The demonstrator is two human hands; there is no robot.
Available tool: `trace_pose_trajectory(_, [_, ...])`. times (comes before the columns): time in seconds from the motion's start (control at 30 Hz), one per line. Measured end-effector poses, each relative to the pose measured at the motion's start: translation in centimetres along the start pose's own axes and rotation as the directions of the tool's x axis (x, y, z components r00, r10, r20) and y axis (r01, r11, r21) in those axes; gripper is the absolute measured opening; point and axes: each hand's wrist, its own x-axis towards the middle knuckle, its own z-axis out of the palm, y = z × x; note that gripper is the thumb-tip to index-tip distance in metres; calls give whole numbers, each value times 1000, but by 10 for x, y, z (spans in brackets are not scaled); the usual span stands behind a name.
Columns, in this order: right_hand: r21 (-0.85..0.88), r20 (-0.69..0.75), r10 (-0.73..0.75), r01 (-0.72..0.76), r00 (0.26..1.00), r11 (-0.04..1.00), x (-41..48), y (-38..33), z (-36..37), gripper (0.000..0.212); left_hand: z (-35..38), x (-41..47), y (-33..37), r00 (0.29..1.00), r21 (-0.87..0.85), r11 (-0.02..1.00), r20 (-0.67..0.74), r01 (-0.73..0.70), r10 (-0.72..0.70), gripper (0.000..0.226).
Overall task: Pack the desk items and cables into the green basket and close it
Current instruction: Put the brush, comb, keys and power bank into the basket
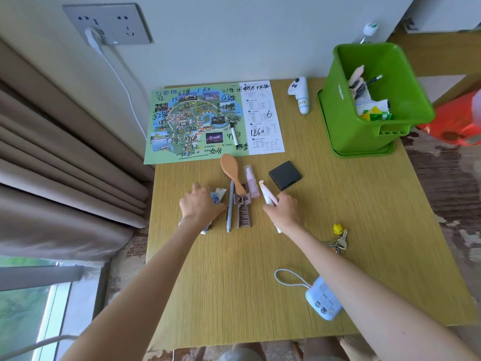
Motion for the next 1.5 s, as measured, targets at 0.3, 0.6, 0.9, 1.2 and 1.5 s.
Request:
trace_pose_trajectory(0.3, [234,-51,-83,93,995,968,18,-27,-80,15,-77,10,28,1000,-573,819,-10,-29,28,31])
trace_pose_trajectory(0.6, [324,-293,-129,225,948,919,56,-25,-228,14,-172,24,165,965,-804,542,-148,-245,216,21])
trace_pose_trajectory(0.9, [38,-357,-187,214,915,976,133,7,-334,22,-198,58,291,960,-864,448,-126,-230,249,20])
trace_pose_trajectory(1.2, [144,-60,-276,282,959,949,209,-10,-294,10,-190,110,314,988,-848,514,-60,-125,141,28])
trace_pose_trajectory(1.5, [645,117,-285,146,951,750,194,-8,-299,26,-185,120,331,979,-823,563,53,-68,196,34])
